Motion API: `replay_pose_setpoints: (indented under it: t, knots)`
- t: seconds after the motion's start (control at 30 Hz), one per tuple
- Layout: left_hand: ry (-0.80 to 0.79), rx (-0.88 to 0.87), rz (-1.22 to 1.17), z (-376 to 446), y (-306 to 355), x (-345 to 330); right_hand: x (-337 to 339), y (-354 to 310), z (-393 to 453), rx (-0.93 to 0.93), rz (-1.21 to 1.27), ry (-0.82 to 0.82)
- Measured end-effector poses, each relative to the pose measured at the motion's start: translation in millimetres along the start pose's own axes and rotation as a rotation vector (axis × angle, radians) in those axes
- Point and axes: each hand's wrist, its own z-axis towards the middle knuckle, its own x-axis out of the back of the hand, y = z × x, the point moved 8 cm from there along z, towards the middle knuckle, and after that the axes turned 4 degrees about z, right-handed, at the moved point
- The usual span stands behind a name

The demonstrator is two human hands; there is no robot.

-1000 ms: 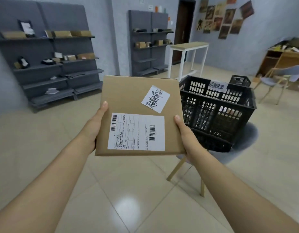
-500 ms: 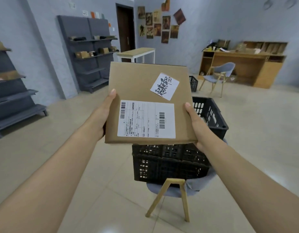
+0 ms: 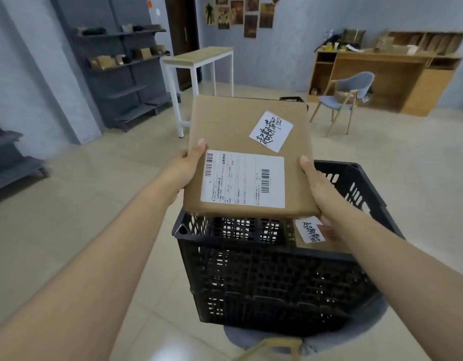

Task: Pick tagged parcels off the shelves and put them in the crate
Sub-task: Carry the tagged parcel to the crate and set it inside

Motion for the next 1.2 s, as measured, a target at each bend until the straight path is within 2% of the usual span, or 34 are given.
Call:
replay_pose_setpoints:
  t: [0.1,0.2,0.33,0.43,0.6,0.77,0.97,1.07,1.2]
  knots:
    - [-0.131,0.069,0.156,51,-25,-23,15,21,44,-0.057,-0.112,0.051]
    - [-0.297,0.157,0.279,80,-46,-51,20,48,64,-0.217,-0.138,0.069]
    - [-0.435,0.233,0.455,107,-70,-73,22,82,87,-0.396,-0.264,-0.015]
    - [-0.507,0.281,0.465,121,-88,-84,13,99,100,-0.504,-0.25,-0.09]
    - [-0.437,0.321,0.559,144,-120,-95,-3,127,113,-0.663,-0.294,-0.156]
    - [-0.477,0.364,0.618,153,-148,-110,-13,154,121,-0.711,-0.343,-0.183]
    - [-0.54,0.379,0.813,160,-171,-127,-29,179,128,-0.769,-0.415,-0.203]
    - [-0.474,0.353,0.875,167,-172,-133,-29,188,141,-0.733,-0.65,-0.188]
    - [-0.415,0.406,0.915,174,-193,-137,-32,196,155,-0.665,-0.934,-0.205]
